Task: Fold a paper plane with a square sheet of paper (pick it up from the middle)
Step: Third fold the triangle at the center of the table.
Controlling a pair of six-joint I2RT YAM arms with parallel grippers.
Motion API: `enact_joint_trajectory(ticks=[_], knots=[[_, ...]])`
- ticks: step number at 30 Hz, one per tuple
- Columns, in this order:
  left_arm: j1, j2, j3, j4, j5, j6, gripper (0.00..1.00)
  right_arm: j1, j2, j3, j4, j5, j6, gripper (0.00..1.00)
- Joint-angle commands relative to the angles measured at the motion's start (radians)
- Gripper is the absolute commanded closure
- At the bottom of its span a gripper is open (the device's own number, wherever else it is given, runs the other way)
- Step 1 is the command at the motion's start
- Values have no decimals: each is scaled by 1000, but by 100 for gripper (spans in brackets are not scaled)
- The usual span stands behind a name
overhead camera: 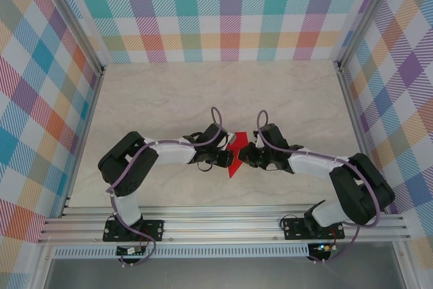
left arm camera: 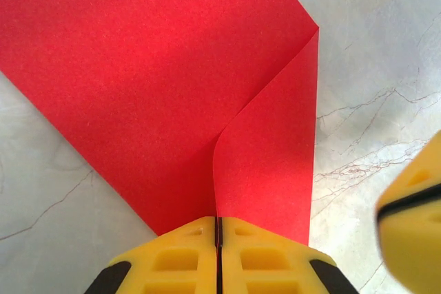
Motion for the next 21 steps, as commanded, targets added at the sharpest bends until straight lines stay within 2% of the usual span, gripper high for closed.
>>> enact_joint_trajectory(ticks=[1, 6, 10, 16, 21], knots=[[6, 28, 6, -57, -8, 9, 92, -4, 48, -3, 67, -59, 12, 87], [6, 32, 11, -59, 2, 10, 92, -9, 122, -1, 83, -54, 5, 87], [7, 39, 15, -64, 15, 13, 92, -11, 155, 29, -14, -18, -20, 88], [7, 36, 19, -71, 12, 14, 92, -21, 79, 56, -95, 5, -50, 87], [6, 39, 23, -75, 13, 17, 92, -73, 78, 89, -87, -44, -74, 86]])
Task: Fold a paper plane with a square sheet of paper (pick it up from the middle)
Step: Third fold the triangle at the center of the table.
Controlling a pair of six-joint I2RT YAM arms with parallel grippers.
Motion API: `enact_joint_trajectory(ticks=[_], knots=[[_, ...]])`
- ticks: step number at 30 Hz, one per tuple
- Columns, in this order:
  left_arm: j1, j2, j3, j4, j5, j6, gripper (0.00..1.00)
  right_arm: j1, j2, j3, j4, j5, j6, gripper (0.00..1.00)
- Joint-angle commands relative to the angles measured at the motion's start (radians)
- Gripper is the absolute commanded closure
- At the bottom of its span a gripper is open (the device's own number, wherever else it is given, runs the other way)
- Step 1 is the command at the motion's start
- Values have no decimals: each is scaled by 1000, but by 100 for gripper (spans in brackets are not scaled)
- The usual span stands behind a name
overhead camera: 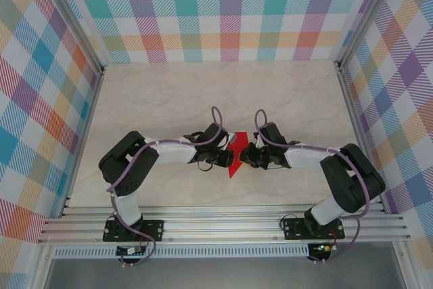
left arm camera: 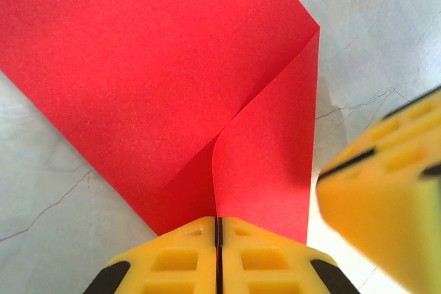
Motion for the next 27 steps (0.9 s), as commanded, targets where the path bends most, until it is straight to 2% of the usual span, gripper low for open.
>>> enact_joint_trajectory(ticks=[1, 9, 19, 27], knots=[[6, 33, 13, -59, 5, 16, 91, -24, 8, 48, -20, -36, -48, 86], [6, 35, 13, -63, 5, 16, 91, -42, 138, 66, -9, -9, -46, 87], [5, 27, 7, -68, 5, 18, 91, -89, 55, 135, -90, -21, -107, 85], [6, 23, 9, -68, 2, 13, 90, -108, 187, 147, -74, -25, -134, 86]])
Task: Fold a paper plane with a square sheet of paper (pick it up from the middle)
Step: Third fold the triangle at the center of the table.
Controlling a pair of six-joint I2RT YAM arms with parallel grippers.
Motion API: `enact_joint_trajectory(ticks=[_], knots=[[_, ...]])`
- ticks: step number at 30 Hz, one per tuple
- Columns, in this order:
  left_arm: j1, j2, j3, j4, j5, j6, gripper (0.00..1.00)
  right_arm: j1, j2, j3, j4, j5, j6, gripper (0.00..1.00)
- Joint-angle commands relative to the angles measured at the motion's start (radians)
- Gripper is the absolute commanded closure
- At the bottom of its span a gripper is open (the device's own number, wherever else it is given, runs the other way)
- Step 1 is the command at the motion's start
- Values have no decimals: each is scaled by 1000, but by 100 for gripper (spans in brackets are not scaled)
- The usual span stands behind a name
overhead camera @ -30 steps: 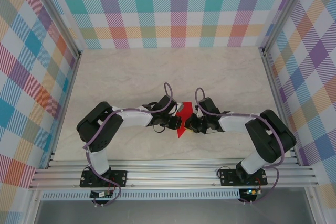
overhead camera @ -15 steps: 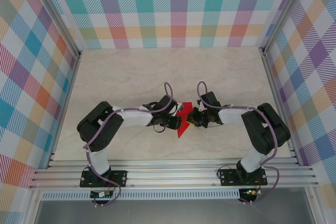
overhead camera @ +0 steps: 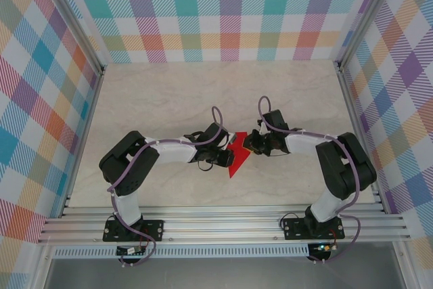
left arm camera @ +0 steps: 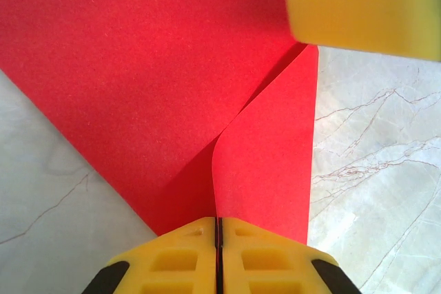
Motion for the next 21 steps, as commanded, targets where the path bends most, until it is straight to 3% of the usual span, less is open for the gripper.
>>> enact_joint_trajectory(ticks=[1, 5, 7, 11, 13, 15, 21], knots=[[5, 16, 4, -62, 0, 11, 90, -3, 60, -4, -14, 0, -29, 86], [5, -13, 5, -65, -9, -4, 85, -3, 75, -11, -23, 21, -44, 87], [5, -50, -3, -71, -31, -19, 78, -3, 69, -6, -48, 41, -59, 87], [9, -177, -29, -98, -142, -69, 54, -3, 52, 4, -73, 30, -94, 87], [12, -238, -41, -111, -193, -114, 49, -3, 44, 15, -75, -5, -106, 86], [13, -288, -51, -112, -202, -151, 49, -3, 28, 27, -82, -22, -112, 84], [-2, -297, -47, -60, -78, -208, 73, -3, -46, 65, -137, -41, -120, 77]])
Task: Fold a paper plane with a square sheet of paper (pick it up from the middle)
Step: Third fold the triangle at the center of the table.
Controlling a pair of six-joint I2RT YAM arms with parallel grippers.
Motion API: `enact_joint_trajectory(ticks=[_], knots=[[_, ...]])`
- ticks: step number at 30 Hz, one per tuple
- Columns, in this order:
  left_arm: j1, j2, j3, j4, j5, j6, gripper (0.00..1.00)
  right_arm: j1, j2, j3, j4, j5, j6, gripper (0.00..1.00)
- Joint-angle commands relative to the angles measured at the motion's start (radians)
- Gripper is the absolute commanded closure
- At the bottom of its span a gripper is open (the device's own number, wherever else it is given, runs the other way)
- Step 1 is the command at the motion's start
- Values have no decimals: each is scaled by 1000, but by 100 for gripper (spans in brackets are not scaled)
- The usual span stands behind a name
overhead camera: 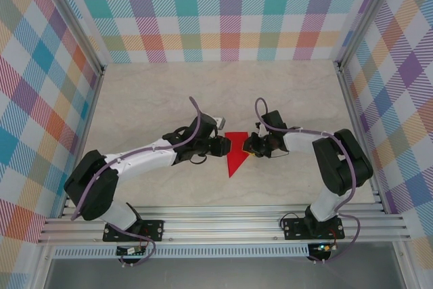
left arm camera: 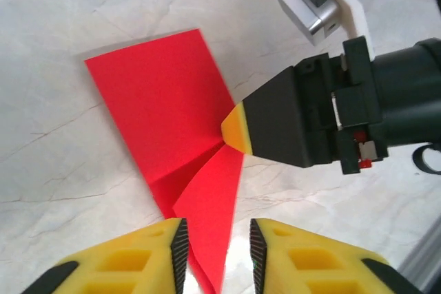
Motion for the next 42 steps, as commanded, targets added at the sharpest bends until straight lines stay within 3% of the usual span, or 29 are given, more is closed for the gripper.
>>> enact_joint_trajectory(ticks=[1, 6, 14, 26, 35, 42], knots=[[-12, 44, 2, 2, 66, -49, 75, 2, -71, 46, -75, -14, -31, 75], [-27, 154, 63, -28, 23, -64, 85, -2, -147, 41, -148, 54, -38, 68], [-30, 223, 90, -39, -5, -66, 90, -9, -188, -3, -178, 52, -28, 62], [-30, 273, 94, -29, -10, -38, 92, -10, -84, -3, -64, -103, -18, 55], [-30, 280, 93, -10, 7, -33, 92, -11, -19, 11, -10, -200, -53, 55], [-30, 281, 92, 7, 22, -37, 91, -9, 22, 35, -44, -213, -108, 68]])
